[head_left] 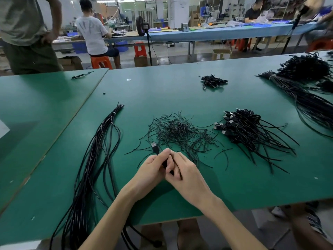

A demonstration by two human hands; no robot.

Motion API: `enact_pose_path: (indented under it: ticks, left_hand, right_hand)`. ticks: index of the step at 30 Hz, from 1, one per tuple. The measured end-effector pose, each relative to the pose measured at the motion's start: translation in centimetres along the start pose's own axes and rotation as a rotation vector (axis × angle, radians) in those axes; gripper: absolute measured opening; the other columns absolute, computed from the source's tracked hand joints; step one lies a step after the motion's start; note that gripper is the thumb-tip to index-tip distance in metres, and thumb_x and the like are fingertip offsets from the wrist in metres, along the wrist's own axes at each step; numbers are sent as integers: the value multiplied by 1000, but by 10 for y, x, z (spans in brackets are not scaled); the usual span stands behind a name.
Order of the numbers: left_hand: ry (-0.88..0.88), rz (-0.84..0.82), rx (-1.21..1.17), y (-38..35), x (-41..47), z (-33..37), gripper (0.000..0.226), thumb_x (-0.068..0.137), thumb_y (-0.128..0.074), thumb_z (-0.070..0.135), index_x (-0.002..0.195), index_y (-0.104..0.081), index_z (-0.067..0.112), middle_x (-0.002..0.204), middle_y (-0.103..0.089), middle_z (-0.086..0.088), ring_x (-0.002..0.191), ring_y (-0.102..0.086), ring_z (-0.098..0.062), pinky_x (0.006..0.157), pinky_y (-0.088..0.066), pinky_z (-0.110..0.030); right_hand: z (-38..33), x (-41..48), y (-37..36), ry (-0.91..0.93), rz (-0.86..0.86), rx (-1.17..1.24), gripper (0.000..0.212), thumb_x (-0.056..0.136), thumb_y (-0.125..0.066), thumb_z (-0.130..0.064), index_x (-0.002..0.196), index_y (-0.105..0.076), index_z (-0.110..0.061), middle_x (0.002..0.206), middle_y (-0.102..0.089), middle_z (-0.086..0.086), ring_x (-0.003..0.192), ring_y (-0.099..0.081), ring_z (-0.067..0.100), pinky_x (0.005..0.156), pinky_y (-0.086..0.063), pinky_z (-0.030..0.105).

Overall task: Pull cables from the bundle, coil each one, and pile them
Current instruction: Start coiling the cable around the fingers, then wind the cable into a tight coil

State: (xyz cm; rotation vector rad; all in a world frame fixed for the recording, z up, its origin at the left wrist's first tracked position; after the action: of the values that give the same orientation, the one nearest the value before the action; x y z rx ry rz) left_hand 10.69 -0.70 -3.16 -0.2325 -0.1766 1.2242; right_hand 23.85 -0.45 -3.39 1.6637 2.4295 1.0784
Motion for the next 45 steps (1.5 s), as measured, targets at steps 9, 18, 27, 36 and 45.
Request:
enact_pose_path:
  ticks: [9, 18, 27, 36, 45]
  left_hand:
    - [-32, -44, 37, 2, -3, 4, 49, 108, -42, 45, 75, -56, 12, 88, -71, -21, 93, -68, -29, 92, -52, -33]
    - [-98, -215, 57, 11, -6, 6, 21, 105, -52, 9, 114, -67, -1, 109, -71, -20, 113, -63, -32, 103, -47, -36]
    - [-63, -181, 37, 12, -4, 5, 17, 105, -58, 16, 107, -69, 3, 105, -72, -20, 108, -66, -31, 100, -49, -36]
    - [-103, -138, 60, 10, -4, 7, 16, 101, -64, 20, 102, -70, 6, 99, -72, -16, 103, -66, -30, 97, -50, -35]
    - [-160, -43, 93, 11, -5, 3, 17, 96, -70, 25, 94, -73, 9, 90, -72, -13, 94, -69, -28, 92, -52, -32]
  right_hand:
    - [9, 2, -3, -6, 22, 12, 58, 96, -63, -27, 151, -45, -29, 106, -51, -18, 97, -60, 7, 89, -54, 27]
    - [13, 4, -2, -47, 61, 161, 63, 83, -63, -37, 145, -56, -29, 109, -57, -16, 105, -63, 6, 96, -49, 19]
    - [12, 3, -4, -38, 45, 124, 64, 95, -69, -21, 154, -45, -28, 109, -52, -17, 107, -61, 6, 98, -52, 27]
    - [7, 1, -1, -13, 101, -44, 68, 96, -69, -18, 156, -41, -30, 110, -46, -14, 96, -57, 7, 86, -55, 31]
    - [-5, -1, 0, 9, 100, -293, 70, 94, -71, -15, 157, -41, -21, 114, -51, -1, 79, -60, 15, 71, -55, 29]
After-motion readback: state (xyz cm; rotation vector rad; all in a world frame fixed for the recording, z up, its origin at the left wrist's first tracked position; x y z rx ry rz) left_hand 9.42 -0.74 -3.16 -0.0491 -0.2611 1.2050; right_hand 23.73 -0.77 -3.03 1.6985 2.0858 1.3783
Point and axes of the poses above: each hand's wrist, its own x-axis towards the middle knuckle, its own y-axis out of the back of the hand, z = x × y, the point moved 3 cm from there along x, towards the middle knuckle
